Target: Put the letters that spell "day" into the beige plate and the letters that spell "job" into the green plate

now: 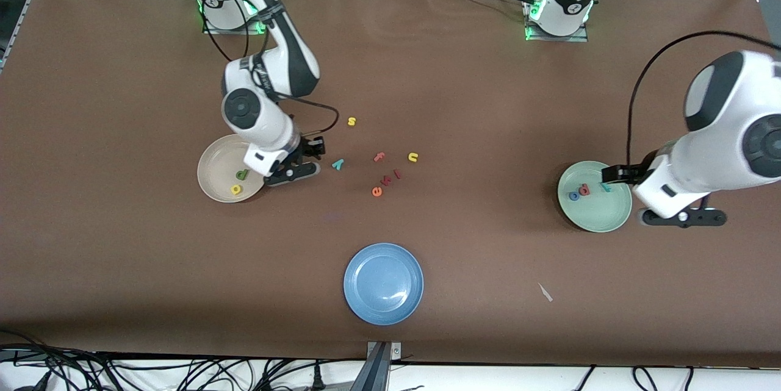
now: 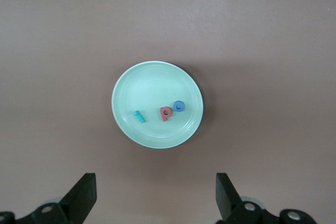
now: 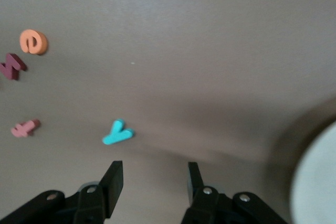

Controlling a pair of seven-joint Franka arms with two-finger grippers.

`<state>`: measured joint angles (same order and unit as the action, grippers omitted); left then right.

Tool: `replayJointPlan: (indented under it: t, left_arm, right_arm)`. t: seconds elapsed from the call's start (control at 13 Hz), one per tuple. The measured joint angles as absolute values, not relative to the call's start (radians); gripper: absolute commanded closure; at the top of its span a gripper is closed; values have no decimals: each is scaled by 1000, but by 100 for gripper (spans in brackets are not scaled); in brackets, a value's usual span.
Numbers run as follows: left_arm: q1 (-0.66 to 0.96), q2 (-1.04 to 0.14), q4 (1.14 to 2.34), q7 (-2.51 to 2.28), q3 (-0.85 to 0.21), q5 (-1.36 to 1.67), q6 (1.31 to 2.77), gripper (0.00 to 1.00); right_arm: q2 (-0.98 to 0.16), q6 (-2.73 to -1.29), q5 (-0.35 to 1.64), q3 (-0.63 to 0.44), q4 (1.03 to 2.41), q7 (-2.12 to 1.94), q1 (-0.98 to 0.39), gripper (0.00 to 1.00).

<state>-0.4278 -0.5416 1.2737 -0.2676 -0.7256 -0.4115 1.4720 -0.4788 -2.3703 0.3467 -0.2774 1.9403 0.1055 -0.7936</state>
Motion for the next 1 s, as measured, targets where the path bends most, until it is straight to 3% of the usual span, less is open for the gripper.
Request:
replayJointPlan:
  t: [0.62, 1.0]
  left_arm:
    - [-406, -555, 1212, -253, -729, -372, 1465, 0]
    - [-396, -556, 1198, -253, -737, -368, 1473, 0]
  right_arm:
    - [-596, -2551, 347, -277, 1941, 303, -910, 39]
    - [-612, -2567, 347, -281, 1942, 306, -916, 39]
